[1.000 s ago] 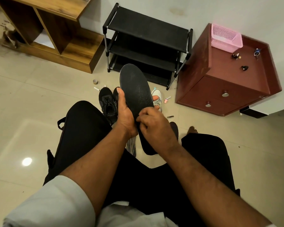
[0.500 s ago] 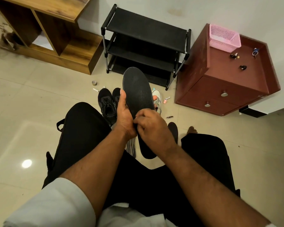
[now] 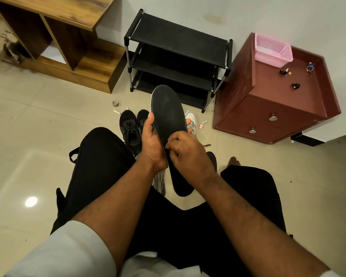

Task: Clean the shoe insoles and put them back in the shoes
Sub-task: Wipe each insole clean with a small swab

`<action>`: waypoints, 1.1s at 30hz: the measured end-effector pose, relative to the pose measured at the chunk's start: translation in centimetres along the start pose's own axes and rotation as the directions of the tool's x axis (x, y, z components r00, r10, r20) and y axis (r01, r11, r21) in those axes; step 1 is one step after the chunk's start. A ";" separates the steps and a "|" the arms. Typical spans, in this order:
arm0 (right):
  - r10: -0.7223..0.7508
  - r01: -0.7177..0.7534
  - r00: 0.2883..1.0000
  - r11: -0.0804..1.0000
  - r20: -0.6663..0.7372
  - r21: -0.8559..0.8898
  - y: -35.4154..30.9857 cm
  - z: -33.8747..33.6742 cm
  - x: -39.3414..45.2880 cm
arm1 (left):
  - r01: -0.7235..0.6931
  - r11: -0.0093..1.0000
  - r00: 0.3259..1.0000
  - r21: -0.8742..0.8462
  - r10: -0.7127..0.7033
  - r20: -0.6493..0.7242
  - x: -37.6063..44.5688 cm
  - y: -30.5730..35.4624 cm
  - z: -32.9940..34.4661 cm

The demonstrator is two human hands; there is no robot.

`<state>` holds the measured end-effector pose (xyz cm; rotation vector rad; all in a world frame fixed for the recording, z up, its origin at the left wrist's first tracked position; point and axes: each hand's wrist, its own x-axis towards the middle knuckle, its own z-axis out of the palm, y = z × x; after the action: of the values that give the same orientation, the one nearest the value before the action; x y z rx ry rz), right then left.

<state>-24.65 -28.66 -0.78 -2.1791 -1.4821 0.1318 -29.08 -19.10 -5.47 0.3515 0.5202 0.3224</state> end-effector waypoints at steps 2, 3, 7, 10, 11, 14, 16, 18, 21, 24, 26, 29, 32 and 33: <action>-0.053 0.053 0.998 0.999 0.021 0.003 -0.4 0.2 0.0 | -0.017 1.000 1.000 0.010 0.017 -0.018 -0.1 0.1 0.0; -0.052 0.052 0.998 0.999 0.019 0.000 -0.2 0.1 0.2 | -0.023 1.000 1.000 0.013 0.023 -0.015 -0.1 0.1 0.0; 0.078 -0.079 0.996 0.996 -0.036 -0.049 2.0 -1.1 0.6 | 0.016 1.000 1.000 -0.001 -0.016 0.010 -0.1 0.3 0.1; 0.149 -0.153 0.988 0.985 -0.051 -0.080 2.9 -1.6 0.8 | 0.030 1.000 1.000 -0.005 -0.030 0.001 0.0 0.2 0.0; 0.146 -0.150 0.988 0.985 -0.048 -0.087 2.8 -1.5 0.8 | 0.032 0.999 0.999 -0.009 -0.032 0.002 0.0 0.2 -0.1; 0.058 -0.059 0.998 0.996 -0.018 -0.059 1.0 -0.7 0.8 | 0.012 1.000 1.000 -0.001 -0.012 -0.023 0.1 0.1 0.0; -0.016 0.017 1.000 0.999 0.020 -0.041 -0.3 0.0 0.8 | -0.034 0.999 0.999 0.012 0.034 -0.040 0.2 0.1 -0.1; -0.035 0.036 0.999 0.999 0.026 -0.032 -0.5 0.3 0.8 | -0.049 0.999 0.998 0.023 0.050 -0.038 0.1 0.2 0.0; 0.033 -0.032 0.999 0.997 0.020 -0.074 1.1 -0.4 0.8 | -0.014 1.000 1.000 0.004 0.014 -0.025 0.1 0.5 0.0; 0.134 -0.133 0.991 0.984 -0.007 -0.119 3.0 -1.3 0.9 | -0.006 1.000 1.000 -0.013 0.006 0.020 -0.2 0.5 0.2; 0.155 -0.155 0.988 0.980 -0.016 -0.122 3.5 -1.6 1.0 | 0.001 1.000 0.999 -0.030 0.001 0.047 -0.4 0.6 0.5; 0.082 -0.080 0.997 0.991 0.008 -0.110 2.5 -1.0 0.8 | 0.015 1.000 0.999 -0.021 -0.015 0.034 -0.3 0.7 0.6; -0.012 0.015 0.999 0.999 0.052 -0.046 0.3 0.2 0.4 | 0.026 1.000 1.000 -0.007 -0.026 0.005 -0.1 0.6 0.5; -0.035 0.037 0.998 0.999 0.059 -0.033 -0.1 0.5 0.3 | 0.020 1.000 1.000 -0.020 -0.020 0.003 -0.1 0.6 0.5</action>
<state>-24.74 -28.19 -1.09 -2.1914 -1.5656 0.1605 -29.06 -18.76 -4.81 0.3274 0.5176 0.3075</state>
